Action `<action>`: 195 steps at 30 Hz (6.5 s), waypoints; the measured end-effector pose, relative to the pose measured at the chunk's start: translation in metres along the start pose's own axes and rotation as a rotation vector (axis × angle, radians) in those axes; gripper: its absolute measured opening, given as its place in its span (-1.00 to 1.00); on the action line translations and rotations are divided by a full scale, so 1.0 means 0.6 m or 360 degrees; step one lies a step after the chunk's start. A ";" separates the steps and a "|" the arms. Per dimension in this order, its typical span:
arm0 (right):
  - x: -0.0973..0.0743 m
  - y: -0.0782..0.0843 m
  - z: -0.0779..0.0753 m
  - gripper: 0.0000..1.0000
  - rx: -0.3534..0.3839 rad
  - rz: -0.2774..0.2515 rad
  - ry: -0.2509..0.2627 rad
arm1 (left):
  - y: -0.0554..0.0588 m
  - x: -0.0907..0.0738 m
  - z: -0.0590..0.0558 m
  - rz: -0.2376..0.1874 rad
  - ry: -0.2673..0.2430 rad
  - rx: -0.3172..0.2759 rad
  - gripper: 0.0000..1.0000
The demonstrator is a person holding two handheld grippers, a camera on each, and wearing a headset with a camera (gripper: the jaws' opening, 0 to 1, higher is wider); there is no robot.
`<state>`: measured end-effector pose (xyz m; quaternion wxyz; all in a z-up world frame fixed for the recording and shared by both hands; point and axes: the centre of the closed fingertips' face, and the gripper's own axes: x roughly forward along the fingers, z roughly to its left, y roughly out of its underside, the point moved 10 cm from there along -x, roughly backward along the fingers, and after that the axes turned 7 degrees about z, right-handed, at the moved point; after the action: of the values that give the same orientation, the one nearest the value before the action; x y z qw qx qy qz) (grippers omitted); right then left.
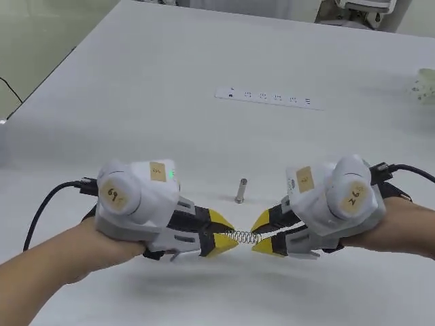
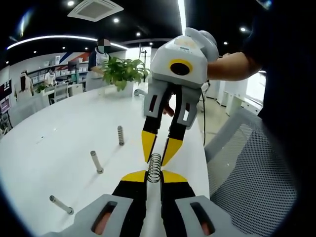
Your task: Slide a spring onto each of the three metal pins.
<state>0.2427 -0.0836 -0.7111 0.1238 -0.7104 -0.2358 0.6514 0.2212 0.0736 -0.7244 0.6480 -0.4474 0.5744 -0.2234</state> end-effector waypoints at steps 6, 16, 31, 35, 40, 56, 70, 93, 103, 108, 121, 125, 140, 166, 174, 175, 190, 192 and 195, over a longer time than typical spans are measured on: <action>-0.005 0.000 0.002 -0.85 -0.0002 -0.0027 0.0018 | 0.001 -0.001 -0.002 0.0000 0.0003 -0.0016 -0.97; -0.034 -0.018 0.003 -0.86 -0.0070 -0.0097 0.0067 | 0.008 -0.002 0.000 -0.0011 0.0001 -0.0048 -0.97; -0.045 -0.038 0.003 -0.86 -0.0089 -0.0245 0.0049 | 0.012 -0.001 -0.001 -0.0020 0.0007 -0.0059 -0.97; -0.045 -0.039 0.003 -0.86 -0.0083 -0.0266 0.0058 | 0.012 -0.002 -0.001 -0.0025 0.0006 -0.0064 -0.97; -0.045 -0.045 0.005 -0.86 -0.0059 -0.0330 0.0049 | 0.012 -0.002 -0.003 -0.0026 0.0012 -0.0055 -0.97; -0.032 -0.059 0.015 -0.87 0.0009 -0.0571 0.0097 | 0.008 -0.009 -0.018 0.0000 0.0009 0.0021 -0.97; -0.039 -0.048 0.024 -0.87 0.0120 -0.0745 0.0176 | 0.004 -0.015 -0.020 -0.0025 0.0011 -0.0026 -0.96; -0.038 -0.045 0.032 -0.87 0.0197 -0.0878 0.0222 | -0.003 -0.014 -0.016 -0.0013 0.0022 -0.0066 -0.95; -0.041 -0.053 0.032 -0.87 0.0131 -0.0835 0.0231 | -0.008 -0.015 -0.015 -0.0062 -0.0002 -0.0085 -0.81; -0.039 -0.053 0.032 -0.87 0.0122 -0.0824 0.0237 | -0.007 -0.016 -0.012 -0.0066 -0.0020 -0.0092 -0.70; -0.040 -0.049 0.023 -0.87 0.0127 -0.0800 0.0279 | 0.021 -0.049 0.004 -0.0064 -0.0180 -0.0162 -0.40; -0.041 -0.047 0.020 -0.87 0.0137 -0.0802 0.0289 | 0.031 -0.062 0.007 -0.0059 -0.0228 -0.0186 -0.33; -0.048 -0.041 0.010 -0.87 0.0162 -0.0795 0.0335 | 0.066 -0.106 0.025 -0.0049 -0.0391 -0.0290 -0.06; -0.046 -0.029 0.000 -0.87 0.0183 -0.0738 0.0383 | 0.118 -0.162 0.037 -0.0073 -0.0600 -0.0451 0.72; -0.046 -0.027 -0.003 -0.87 0.0172 -0.0726 0.0398 | 0.124 -0.169 0.037 -0.0059 -0.0633 -0.0482 0.94; -0.046 -0.027 -0.003 -0.87 0.0164 -0.0716 0.0405 | 0.125 -0.170 0.037 -0.0052 -0.0637 -0.0489 0.95; -0.046 -0.019 -0.022 -0.87 0.0152 -0.0672 0.0444 | 0.131 -0.174 0.037 -0.0037 -0.0672 -0.0511 0.96; -0.048 -0.016 -0.032 -0.87 0.0158 -0.0663 0.0468 | 0.134 -0.175 0.038 -0.0029 -0.0677 -0.0516 0.96; -0.053 -0.012 -0.053 -0.87 0.0179 -0.0665 0.0512 | 0.135 -0.175 0.037 -0.0029 -0.0680 -0.0523 0.96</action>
<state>0.2713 -0.0893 -0.6763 0.3308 -0.7327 -0.3180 0.5026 0.1986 0.2057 -0.7361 0.6713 -0.5887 0.4490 -0.0335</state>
